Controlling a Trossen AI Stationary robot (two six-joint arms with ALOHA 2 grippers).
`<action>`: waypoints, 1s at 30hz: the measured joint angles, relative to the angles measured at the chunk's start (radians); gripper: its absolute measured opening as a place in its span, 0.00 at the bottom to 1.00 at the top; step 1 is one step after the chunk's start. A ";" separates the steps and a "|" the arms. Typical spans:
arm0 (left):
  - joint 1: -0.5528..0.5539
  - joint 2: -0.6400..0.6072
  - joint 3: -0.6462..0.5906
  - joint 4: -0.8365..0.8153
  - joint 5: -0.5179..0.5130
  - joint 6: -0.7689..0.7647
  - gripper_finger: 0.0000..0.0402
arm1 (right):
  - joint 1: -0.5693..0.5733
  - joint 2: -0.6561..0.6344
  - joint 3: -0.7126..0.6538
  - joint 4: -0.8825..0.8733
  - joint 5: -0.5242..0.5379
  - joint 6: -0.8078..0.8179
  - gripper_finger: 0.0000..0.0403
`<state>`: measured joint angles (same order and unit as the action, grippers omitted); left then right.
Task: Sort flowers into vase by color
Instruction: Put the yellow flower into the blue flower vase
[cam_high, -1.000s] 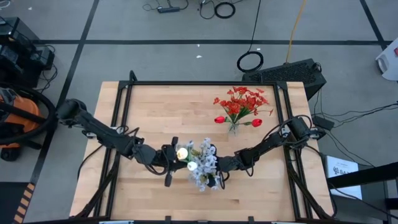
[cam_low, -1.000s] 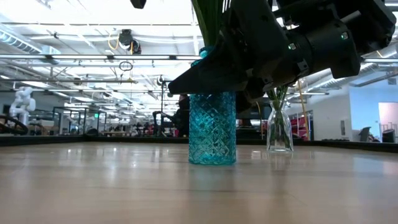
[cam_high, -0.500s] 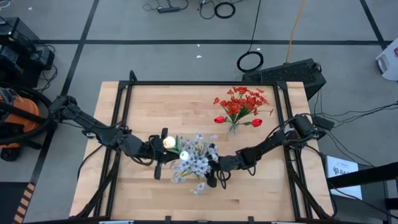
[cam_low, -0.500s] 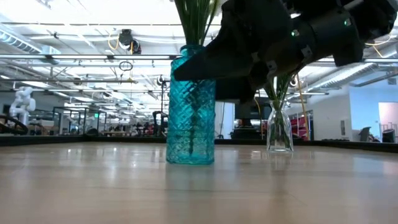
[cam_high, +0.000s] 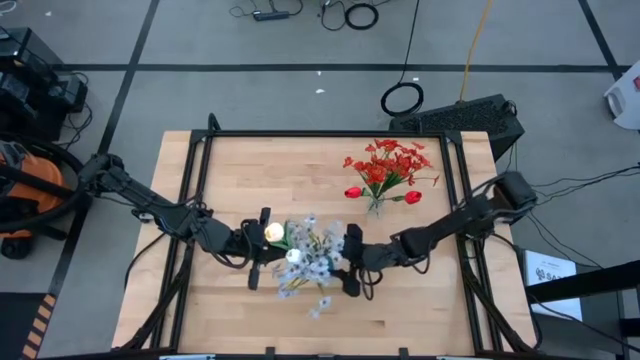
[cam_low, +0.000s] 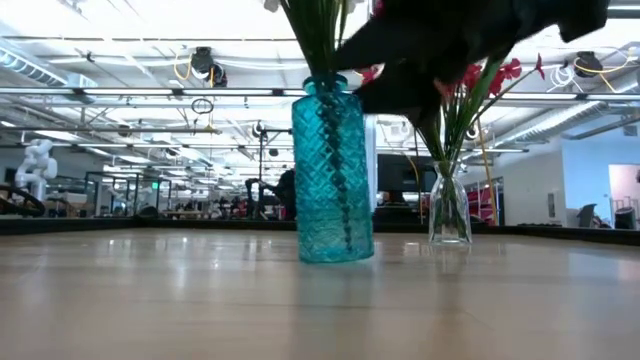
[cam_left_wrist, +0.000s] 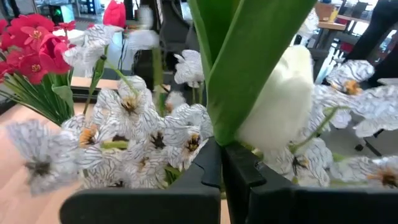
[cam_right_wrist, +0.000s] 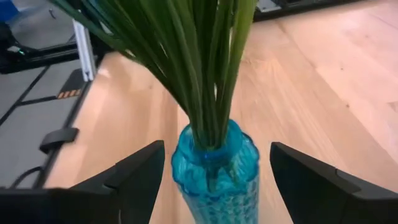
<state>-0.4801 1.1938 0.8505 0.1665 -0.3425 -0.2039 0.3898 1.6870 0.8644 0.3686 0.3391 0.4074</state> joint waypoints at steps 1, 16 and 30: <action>0.000 0.000 0.000 0.000 0.000 0.000 0.00 | 0.003 -0.015 0.001 -0.012 0.000 0.000 0.70; 0.004 0.000 0.000 -0.003 -0.002 0.000 0.00 | 0.003 0.014 0.001 0.137 0.001 -0.050 0.70; 0.003 -0.001 0.002 0.003 -0.014 0.000 0.00 | 0.004 0.150 0.189 0.047 0.004 -0.158 0.69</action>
<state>-0.4774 1.1931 0.8524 0.1696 -0.3565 -0.2039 0.3937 1.8374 1.0533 0.4153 0.3429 0.2493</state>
